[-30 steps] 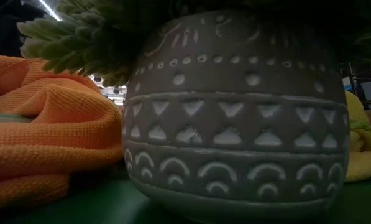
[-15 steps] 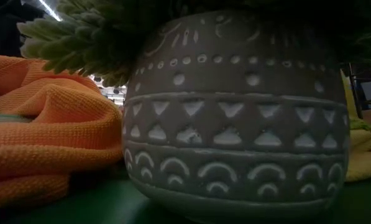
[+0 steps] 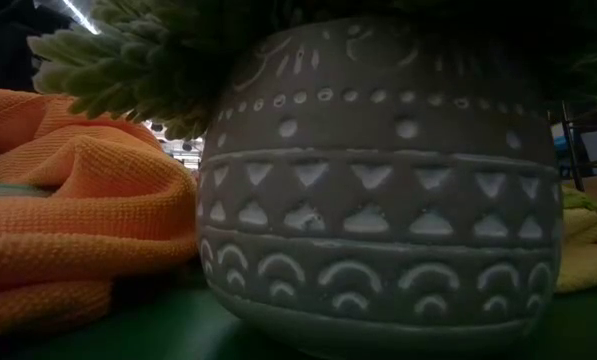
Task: Sort microfiber towel by color & place in baskets
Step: Put the yellow microfiber towel into the yellow bin
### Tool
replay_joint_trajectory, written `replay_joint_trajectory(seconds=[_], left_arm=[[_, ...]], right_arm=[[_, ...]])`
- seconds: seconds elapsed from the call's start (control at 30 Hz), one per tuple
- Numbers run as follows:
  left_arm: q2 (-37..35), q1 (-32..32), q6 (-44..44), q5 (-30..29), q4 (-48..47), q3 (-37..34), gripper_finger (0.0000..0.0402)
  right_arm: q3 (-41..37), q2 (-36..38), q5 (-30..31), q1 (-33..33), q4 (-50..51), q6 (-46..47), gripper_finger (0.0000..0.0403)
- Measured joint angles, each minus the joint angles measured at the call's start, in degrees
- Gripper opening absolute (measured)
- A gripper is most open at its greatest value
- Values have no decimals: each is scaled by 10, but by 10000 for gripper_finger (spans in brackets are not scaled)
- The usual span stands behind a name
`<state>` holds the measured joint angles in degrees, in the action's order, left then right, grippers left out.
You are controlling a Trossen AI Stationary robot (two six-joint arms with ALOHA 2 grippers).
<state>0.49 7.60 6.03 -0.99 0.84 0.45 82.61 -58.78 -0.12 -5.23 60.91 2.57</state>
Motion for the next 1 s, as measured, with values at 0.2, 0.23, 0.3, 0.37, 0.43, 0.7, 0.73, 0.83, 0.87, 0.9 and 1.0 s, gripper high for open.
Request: replay_joint_trajectory(seconds=[0.2, 0.23, 0.3, 0.37, 0.43, 0.7, 0.73, 0.83, 0.87, 0.9, 1.0], left_arm=[[0, 0, 0, 0, 0, 0, 77], [0, 0, 0, 0, 0, 0, 77], [0, 0, 0, 0, 0, 0, 77], [0, 0, -1, 0, 0, 0, 77], [0, 0, -1, 0, 0, 0, 77], [0, 0, -1, 0, 0, 0, 77], [0, 0, -1, 0, 0, 0, 77], [0, 0, -1, 0, 0, 0, 77], [0, 0, -1, 0, 0, 0, 77], [0, 0, -1, 0, 0, 0, 77], [0, 0, -1, 0, 0, 0, 77]], right_arm=[[0, 60, 90, 0, 39, 9, 2], [0, 67, 90, 0, 49, 21, 2], [1, 85, 81, 0, 76, 56, 2], [0, 103, 64, 0, 122, 104, 2], [-3, 114, 55, 0, 168, 162, 2], [-65, 156, -2, 0, 230, 288, 2], [-79, 157, -6, 0, 226, 288, 2], [-125, 156, -5, 0, 217, 285, 2], [-140, 153, -5, 0, 209, 281, 2], [-156, 150, -4, 0, 197, 272, 2], [-201, 146, -4, 0, 156, 250, 2]])
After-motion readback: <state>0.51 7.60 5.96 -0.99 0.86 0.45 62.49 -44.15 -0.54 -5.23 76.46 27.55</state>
